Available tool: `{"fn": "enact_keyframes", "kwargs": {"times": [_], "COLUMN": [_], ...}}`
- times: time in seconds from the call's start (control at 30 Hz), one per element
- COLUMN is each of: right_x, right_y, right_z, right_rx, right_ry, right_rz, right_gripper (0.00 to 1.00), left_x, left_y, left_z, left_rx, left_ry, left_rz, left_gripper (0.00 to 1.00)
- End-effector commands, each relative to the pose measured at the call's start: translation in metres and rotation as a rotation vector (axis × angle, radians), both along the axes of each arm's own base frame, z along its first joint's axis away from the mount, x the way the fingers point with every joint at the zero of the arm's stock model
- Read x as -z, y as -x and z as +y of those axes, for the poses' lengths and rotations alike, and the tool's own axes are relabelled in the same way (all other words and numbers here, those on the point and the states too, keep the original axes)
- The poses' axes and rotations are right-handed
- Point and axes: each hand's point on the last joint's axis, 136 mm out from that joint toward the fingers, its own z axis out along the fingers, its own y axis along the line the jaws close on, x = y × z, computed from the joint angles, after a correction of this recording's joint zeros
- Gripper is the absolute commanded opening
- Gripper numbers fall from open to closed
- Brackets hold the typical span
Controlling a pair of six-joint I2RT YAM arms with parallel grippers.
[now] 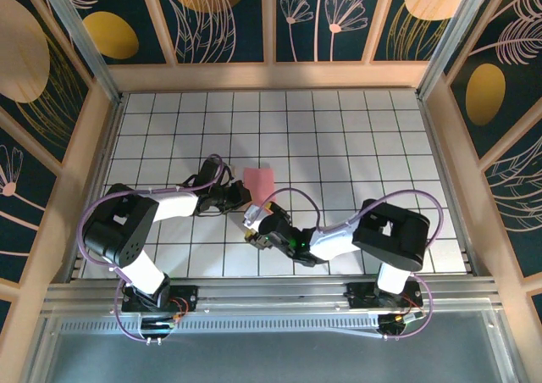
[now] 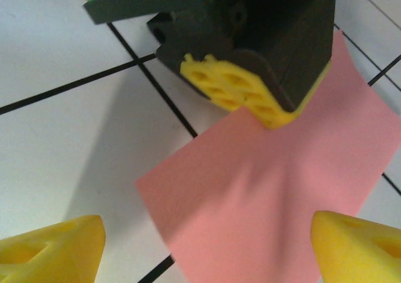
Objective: Fold a paper plane with a square sheet of paper (fold left side to right side)
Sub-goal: Third fold the triangle at the center of the table.
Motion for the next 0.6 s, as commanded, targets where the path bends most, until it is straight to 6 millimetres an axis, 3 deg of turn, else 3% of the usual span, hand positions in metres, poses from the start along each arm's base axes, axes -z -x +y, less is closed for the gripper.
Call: {"fn": "enact_keyframes", "kwargs": {"times": [0.0, 0.3, 0.47, 0.57], "right_x": [-0.0137, -0.0136, -0.0098, -0.0079], "right_y": [-0.0134, -0.0163, -0.0139, -0.0134], "right_z": [0.0093, 0.0111, 0.0096, 0.0088], "right_rx": [0.025, 0.045, 0.052, 0.058], "right_ry": [-0.027, -0.034, -0.026, -0.02], "right_rz": [-0.065, -0.056, -0.027, -0.014], "right_gripper": [0.84, 0.67, 0.53, 0.38], "left_x": [-0.0072, -0.0058, -0.0057, -0.006], "left_y": [-0.0011, -0.0016, -0.0035, -0.004], "left_z": [-0.0026, -0.0033, -0.0039, -0.0043], "left_rx": [-0.003, -0.002, -0.003, -0.002], "left_ry": [0.003, 0.0, -0.002, -0.002], "left_rz": [-0.003, 0.001, -0.001, -0.002], "left_gripper": [0.02, 0.02, 0.06, 0.08]}}
